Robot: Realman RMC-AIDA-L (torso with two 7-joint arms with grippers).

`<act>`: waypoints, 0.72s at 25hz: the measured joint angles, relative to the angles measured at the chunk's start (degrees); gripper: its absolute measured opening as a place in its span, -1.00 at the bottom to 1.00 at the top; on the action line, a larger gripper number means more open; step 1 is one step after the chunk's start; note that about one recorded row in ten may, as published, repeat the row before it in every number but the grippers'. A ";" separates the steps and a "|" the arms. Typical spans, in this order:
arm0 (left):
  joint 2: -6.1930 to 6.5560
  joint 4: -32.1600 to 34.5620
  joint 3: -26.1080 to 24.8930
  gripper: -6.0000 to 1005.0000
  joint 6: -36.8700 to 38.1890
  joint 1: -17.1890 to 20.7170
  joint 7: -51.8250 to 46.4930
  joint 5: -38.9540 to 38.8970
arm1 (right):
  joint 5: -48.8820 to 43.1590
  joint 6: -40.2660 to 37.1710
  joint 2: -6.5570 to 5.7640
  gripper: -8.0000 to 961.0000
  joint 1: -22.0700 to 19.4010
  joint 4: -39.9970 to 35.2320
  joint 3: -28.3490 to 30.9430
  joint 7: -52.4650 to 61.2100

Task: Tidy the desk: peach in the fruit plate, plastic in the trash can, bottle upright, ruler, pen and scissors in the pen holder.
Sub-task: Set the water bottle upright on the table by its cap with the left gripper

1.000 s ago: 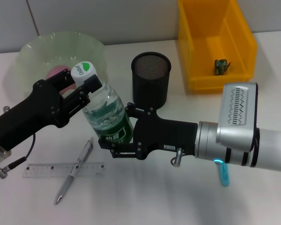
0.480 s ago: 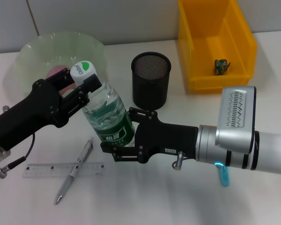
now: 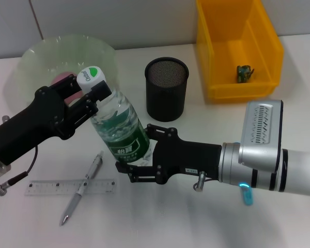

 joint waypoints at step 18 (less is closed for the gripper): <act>0.14 0.20 -0.32 -0.11 0.18 -0.50 -0.11 -0.27 | -0.07 0.84 0.04 0.69 0.02 3.43 -0.15 0.58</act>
